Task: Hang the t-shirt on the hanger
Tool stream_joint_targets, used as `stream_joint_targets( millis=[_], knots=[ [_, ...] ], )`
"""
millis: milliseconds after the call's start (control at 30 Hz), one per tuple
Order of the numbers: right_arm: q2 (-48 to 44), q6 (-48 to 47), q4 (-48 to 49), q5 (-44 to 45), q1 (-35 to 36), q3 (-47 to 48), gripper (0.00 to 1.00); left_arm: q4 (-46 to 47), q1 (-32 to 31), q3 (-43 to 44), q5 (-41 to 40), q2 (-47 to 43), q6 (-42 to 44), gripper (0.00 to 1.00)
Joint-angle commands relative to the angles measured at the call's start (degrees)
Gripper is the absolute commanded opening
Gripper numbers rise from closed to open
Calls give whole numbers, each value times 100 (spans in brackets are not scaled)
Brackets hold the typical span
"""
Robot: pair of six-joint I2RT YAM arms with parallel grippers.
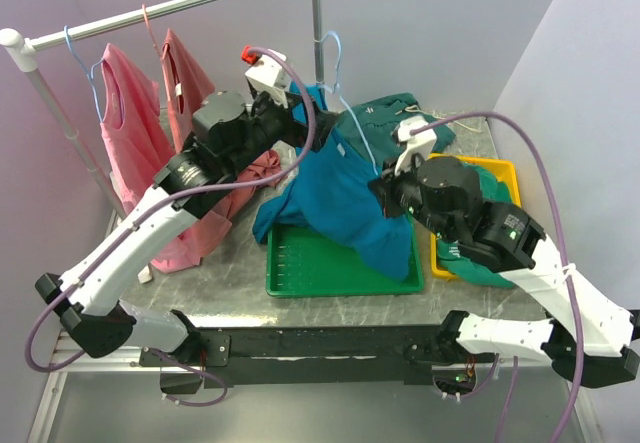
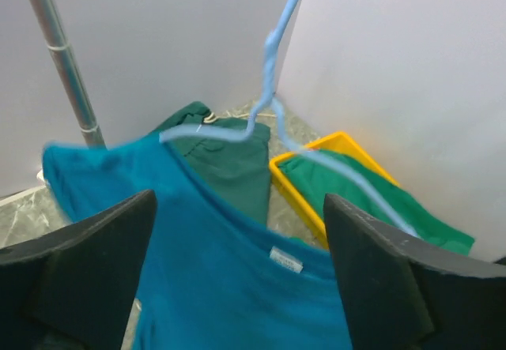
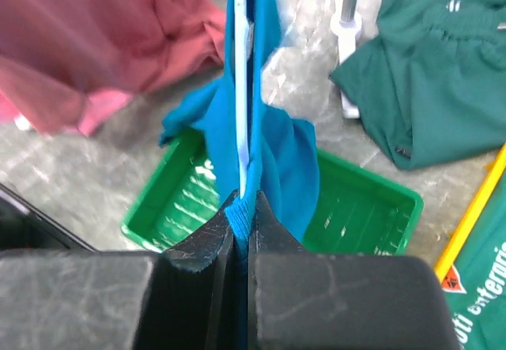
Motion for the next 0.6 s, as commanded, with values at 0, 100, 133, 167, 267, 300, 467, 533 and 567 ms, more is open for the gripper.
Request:
stream_joint_targets(
  millis=[0, 100, 133, 167, 267, 300, 467, 533, 567],
  knots=[
    [281, 85, 266, 368, 1, 900, 0, 350, -15, 288, -121, -493, -34, 95],
    [641, 15, 38, 446, -8, 1506, 0, 437, -7, 139, -139, -818, -121, 99],
    [738, -3, -33, 534, -8, 1673, 0, 472, -7, -1, -174, -1028, -165, 100],
    [835, -47, -164, 569, -16, 2031, 0, 490, -15, -63, -209, -1117, -218, 100],
    [1187, -213, -367, 666, -8, 2857, 0, 569, -7, -318, -367, -1478, -332, 99],
    [1362, -275, -402, 684, -16, 3087, 0, 578, -7, -379, -367, -1548, -350, 97],
    [2117, -679, -841, 903, -8, 4931, 0, 490, -7, -792, -87, -1803, -490, 59],
    [2251, -759, -868, 956, -16, 5189, 0, 639, -7, -1380, 132, -1917, -709, 46],
    [2286, -785, -816, 956, -16, 5243, 0, 701, -7, -1617, 238, -1953, -832, 45]
  ],
)
